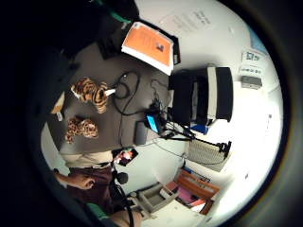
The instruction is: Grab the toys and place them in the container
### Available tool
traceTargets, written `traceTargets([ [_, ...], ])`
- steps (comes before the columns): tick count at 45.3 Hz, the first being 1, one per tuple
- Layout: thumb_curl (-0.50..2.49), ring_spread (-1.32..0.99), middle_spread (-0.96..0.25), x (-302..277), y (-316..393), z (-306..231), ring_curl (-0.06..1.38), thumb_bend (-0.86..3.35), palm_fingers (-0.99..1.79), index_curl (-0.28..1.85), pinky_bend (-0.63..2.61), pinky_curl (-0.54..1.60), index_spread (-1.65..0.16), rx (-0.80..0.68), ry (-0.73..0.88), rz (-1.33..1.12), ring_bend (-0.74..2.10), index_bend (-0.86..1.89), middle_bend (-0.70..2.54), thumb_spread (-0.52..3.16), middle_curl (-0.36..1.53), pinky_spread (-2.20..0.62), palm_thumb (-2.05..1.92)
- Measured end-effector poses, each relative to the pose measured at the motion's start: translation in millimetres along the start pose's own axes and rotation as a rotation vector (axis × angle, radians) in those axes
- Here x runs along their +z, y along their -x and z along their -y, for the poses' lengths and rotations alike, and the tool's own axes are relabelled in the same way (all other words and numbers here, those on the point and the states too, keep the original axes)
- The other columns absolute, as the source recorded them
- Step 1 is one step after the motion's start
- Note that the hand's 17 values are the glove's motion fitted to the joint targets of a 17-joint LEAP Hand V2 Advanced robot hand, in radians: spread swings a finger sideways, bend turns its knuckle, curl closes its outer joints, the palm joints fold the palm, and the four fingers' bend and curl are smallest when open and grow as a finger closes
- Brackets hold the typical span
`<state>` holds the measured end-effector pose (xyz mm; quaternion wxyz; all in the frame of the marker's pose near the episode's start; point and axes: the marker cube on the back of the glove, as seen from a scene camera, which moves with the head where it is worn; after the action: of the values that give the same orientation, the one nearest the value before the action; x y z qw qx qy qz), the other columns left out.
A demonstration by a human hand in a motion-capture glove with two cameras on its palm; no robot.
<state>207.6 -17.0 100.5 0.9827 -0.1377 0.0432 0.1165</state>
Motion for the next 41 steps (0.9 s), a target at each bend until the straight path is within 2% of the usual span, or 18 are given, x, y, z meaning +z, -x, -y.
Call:
traceTargets([
  [6, 0.23, -0.04, -0.08, 71, 0, 20, 0.21, 0.05, -0.15, 0.2, 0.8, 0.32, -0.22, -0.032, 0.084, 0.081, 0.49, 0.08, 0.17, 1.36, 0.22, 0.02, -0.01],
  [15, 0.26, -0.03, 0.0, 183, 17, 46, 0.22, -0.01, -0.19, 0.17, 0.8, 0.33, -0.21, -0.034, 0.235, 0.097, 0.51, 0.06, 0.18, 1.29, 0.25, 0.02, -0.01],
  [19, 0.27, -0.02, 0.01, 221, 21, 59, 0.22, -0.01, -0.18, 0.17, 0.78, 0.33, -0.2, -0.006, 0.244, 0.055, 0.5, 0.07, 0.19, 1.26, 0.26, 0.01, 0.0],
  [22, 0.28, -0.03, 0.02, 236, 21, 70, 0.23, -0.01, -0.15, 0.16, 0.73, 0.31, -0.19, 0.023, 0.18, 0.026, 0.49, 0.07, 0.25, 1.25, 0.29, 0.01, 0.02],
  [26, 0.31, -0.12, -0.08, 242, 15, 80, 0.27, 0.03, 0.25, 0.14, 0.65, 0.28, -0.18, 0.03, 0.095, 0.047, 0.73, 0.06, 0.47, 1.24, 0.35, -0.02, 0.11],
  [27, 0.31, -0.13, -0.1, 242, 14, 82, 0.26, 0.03, 0.26, 0.13, 0.64, 0.27, -0.18, 0.024, 0.078, 0.054, 0.75, 0.06, 0.48, 1.24, 0.35, -0.02, 0.13],
  [30, 0.34, -0.21, -0.18, 245, 13, 86, 0.34, 0.09, 0.6, 0.12, 0.63, 0.26, -0.18, 0.008, 0.027, 0.075, 1.02, 0.09, 0.57, 1.25, 0.38, -0.08, 0.25],
  [31, 0.35, -0.22, -0.16, 245, 14, 87, 0.37, 0.1, 0.53, 0.15, 0.73, 0.28, -0.19, 0.007, 0.012, 0.078, 1.16, 0.21, 0.21, 1.25, 0.27, -0.11, 0.28],
  [35, 0.39, -0.26, -0.18, 245, 15, 89, 0.44, 0.15, 0.63, 0.2, 0.85, 0.33, -0.2, 0.014, -0.03, 0.058, 1.31, 0.29, 0.04, 1.27, 0.23, -0.19, 0.39],
  [36, 0.41, -0.26, -0.22, 244, 17, 89, 0.44, 0.18, 0.72, 0.2, 0.85, 0.33, -0.2, 0.013, -0.03, 0.055, 1.28, 0.26, 0.21, 1.26, 0.27, -0.2, 0.46],
  [37, 0.45, -0.27, -0.25, 242, 18, 88, 0.43, 0.2, 0.95, 0.18, 0.8, 0.32, -0.21, 0.011, -0.025, 0.057, 1.22, 0.21, 0.54, 1.15, 0.37, -0.23, 0.52],
  [39, 0.48, -0.29, -0.27, 236, 23, 87, 0.42, 0.2, 0.99, 0.17, 0.79, 0.31, -0.22, 0.004, -0.011, 0.07, 1.19, 0.18, 0.62, 1.09, 0.39, -0.26, 0.56],
  [41, 0.51, -0.3, -0.27, 227, 26, 85, 0.44, 0.19, 1.17, 0.19, 0.77, 0.33, -0.24, -0.004, 0.0, 0.088, 1.21, 0.24, 0.75, 1.01, 0.44, -0.3, 0.58],
])
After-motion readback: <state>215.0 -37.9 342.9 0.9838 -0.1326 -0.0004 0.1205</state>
